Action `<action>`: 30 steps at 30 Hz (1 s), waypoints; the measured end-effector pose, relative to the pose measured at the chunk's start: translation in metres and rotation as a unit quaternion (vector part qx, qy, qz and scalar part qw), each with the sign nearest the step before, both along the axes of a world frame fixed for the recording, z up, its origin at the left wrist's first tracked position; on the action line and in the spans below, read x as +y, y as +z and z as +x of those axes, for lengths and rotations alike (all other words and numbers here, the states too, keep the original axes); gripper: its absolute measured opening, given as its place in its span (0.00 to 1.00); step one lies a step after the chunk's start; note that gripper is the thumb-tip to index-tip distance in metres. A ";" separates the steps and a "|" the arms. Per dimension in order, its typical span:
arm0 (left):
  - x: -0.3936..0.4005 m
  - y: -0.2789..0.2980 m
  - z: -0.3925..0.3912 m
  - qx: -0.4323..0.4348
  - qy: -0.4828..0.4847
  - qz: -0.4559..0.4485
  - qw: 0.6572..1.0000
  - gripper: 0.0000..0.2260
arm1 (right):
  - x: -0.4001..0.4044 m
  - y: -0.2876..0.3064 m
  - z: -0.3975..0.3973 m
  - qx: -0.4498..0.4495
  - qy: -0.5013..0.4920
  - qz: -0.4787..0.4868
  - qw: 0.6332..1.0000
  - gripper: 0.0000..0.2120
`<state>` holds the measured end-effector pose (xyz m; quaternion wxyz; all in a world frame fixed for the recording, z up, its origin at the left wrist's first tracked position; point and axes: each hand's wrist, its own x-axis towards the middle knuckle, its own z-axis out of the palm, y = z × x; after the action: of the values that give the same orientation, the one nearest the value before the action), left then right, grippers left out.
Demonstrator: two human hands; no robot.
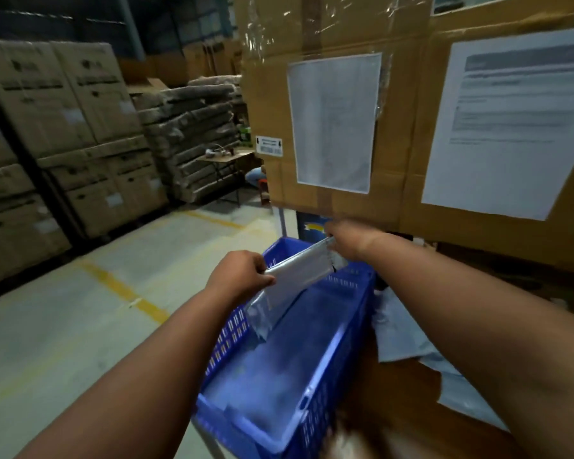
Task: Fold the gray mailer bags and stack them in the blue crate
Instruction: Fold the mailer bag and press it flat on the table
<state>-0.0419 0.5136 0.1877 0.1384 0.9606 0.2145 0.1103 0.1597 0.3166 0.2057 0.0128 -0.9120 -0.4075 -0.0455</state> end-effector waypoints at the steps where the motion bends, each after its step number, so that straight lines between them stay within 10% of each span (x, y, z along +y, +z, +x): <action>1: 0.009 -0.010 0.003 0.012 0.009 0.005 1.000 0.13 | 0.018 -0.012 0.007 0.000 -0.009 -0.019 1.000 0.07; 15: 0.048 -0.142 0.057 0.090 0.106 -0.021 0.990 0.14 | 0.139 -0.132 0.053 0.166 -0.074 0.015 0.983 0.13; 30: 0.050 -0.158 0.073 0.144 0.116 0.022 0.983 0.13 | 0.160 -0.180 0.054 0.232 -0.080 0.026 0.969 0.19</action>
<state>0.0310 0.5638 0.0301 0.0711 0.9377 0.3399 -0.0088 0.2140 0.4770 0.0254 0.1266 -0.9266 -0.3180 0.1561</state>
